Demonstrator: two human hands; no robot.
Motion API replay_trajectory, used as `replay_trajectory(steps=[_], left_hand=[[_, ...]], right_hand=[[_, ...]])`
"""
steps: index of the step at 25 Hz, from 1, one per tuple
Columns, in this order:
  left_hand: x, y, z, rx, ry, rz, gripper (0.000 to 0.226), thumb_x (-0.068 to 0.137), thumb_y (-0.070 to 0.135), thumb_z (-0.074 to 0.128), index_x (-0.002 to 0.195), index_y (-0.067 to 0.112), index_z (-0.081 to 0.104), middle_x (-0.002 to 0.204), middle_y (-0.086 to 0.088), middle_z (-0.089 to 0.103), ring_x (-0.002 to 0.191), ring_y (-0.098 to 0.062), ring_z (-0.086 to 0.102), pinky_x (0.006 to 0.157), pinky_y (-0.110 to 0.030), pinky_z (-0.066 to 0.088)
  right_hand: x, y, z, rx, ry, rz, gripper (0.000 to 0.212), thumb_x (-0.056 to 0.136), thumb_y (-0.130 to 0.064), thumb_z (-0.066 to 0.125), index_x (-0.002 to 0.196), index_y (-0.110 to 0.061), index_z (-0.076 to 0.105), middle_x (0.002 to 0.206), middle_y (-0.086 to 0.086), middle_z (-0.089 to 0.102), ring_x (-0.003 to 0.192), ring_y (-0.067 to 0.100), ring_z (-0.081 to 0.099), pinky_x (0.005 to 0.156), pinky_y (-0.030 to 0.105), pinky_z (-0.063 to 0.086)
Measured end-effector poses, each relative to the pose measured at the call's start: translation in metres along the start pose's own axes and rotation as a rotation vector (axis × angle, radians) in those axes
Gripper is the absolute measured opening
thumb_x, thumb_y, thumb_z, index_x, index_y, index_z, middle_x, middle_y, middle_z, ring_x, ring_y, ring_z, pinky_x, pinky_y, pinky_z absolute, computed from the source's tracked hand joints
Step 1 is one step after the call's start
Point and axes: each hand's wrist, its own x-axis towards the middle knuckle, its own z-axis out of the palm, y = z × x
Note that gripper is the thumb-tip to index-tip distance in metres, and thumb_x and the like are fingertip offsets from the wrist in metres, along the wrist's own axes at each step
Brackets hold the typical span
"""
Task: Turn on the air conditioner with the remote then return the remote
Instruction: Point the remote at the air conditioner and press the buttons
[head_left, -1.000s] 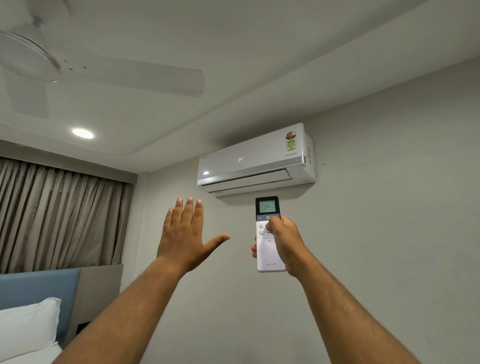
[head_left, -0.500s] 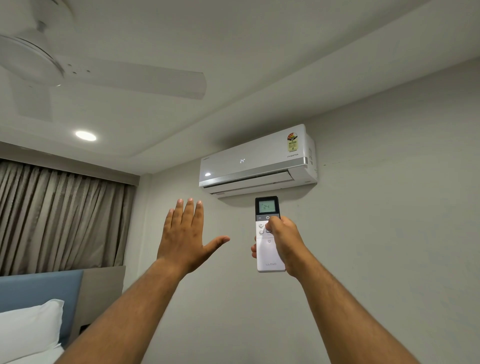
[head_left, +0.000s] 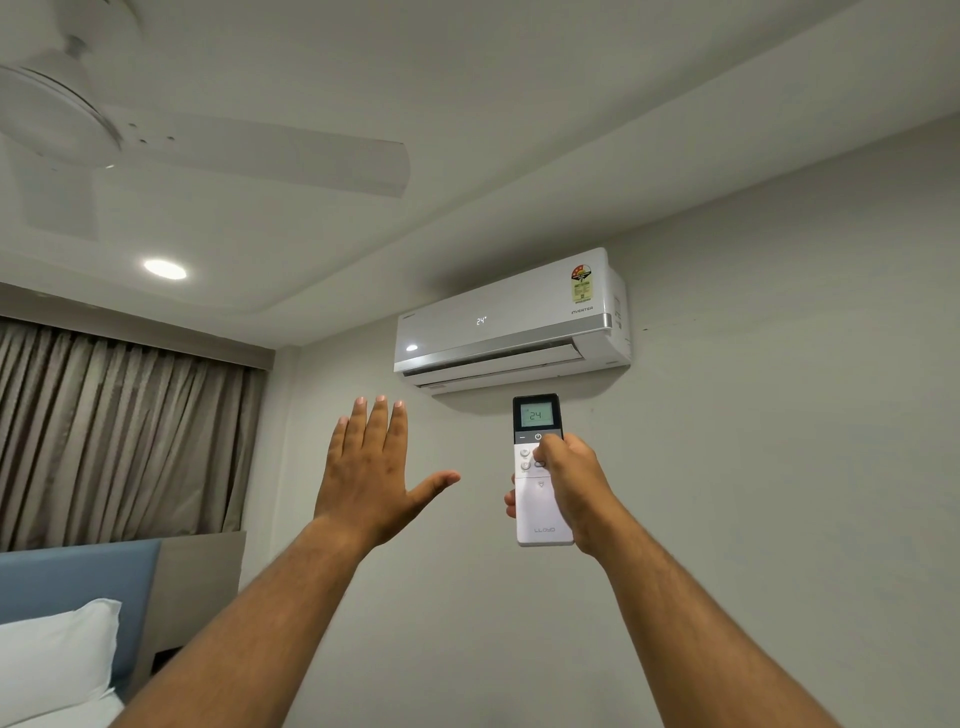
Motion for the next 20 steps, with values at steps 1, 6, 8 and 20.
replay_trajectory(steps=[1, 6, 8, 20], left_hand=[[0.0000, 0.0004, 0.0003, 0.000, -0.002, 0.001, 0.118, 0.062, 0.090, -0.008, 0.151, 0.012, -0.007, 0.162, -0.012, -0.005, 0.147, -0.030, -0.013, 0.117, -0.043, -0.008], [-0.0003, 0.0014, 0.0017, 0.003, -0.007, 0.003, 0.118, 0.062, 0.090, -0.008, 0.151, 0.012, -0.007, 0.162, -0.012, -0.005, 0.147, -0.030, -0.013, 0.118, -0.044, -0.007], [-0.0001, 0.0014, 0.0016, 0.003, -0.008, 0.003, 0.119, 0.062, 0.090, -0.009, 0.151, 0.012, -0.007, 0.162, -0.012, -0.005, 0.147, -0.030, -0.013, 0.118, -0.044, -0.007], [0.0005, 0.0032, 0.0018, -0.005, -0.003, 0.013, 0.118, 0.062, 0.091, -0.008, 0.151, 0.012, -0.007, 0.162, -0.012, -0.005, 0.147, -0.030, -0.013, 0.116, -0.043, -0.009]], right_hand=[[-0.0001, 0.0002, -0.0005, 0.000, 0.001, 0.002, 0.015, 0.087, -0.018, 0.047, 0.101, -0.012, 0.050, 0.090, 0.023, 0.064, 0.065, 0.039, 0.068, 0.066, 0.049, 0.061], [-0.0010, 0.0003, -0.0019, 0.007, 0.003, -0.005, 0.012, 0.087, -0.018, 0.047, 0.098, -0.014, 0.051, 0.087, 0.022, 0.064, 0.060, 0.035, 0.069, 0.057, 0.041, 0.059], [-0.0006, 0.0005, -0.0024, 0.002, 0.005, -0.006, 0.011, 0.088, -0.018, 0.047, 0.098, -0.015, 0.051, 0.088, 0.022, 0.064, 0.063, 0.036, 0.069, 0.059, 0.042, 0.060], [-0.0011, -0.0013, -0.0048, 0.010, 0.006, -0.017, 0.011, 0.088, -0.018, 0.047, 0.097, -0.014, 0.051, 0.086, 0.021, 0.064, 0.059, 0.034, 0.069, 0.055, 0.040, 0.059]])
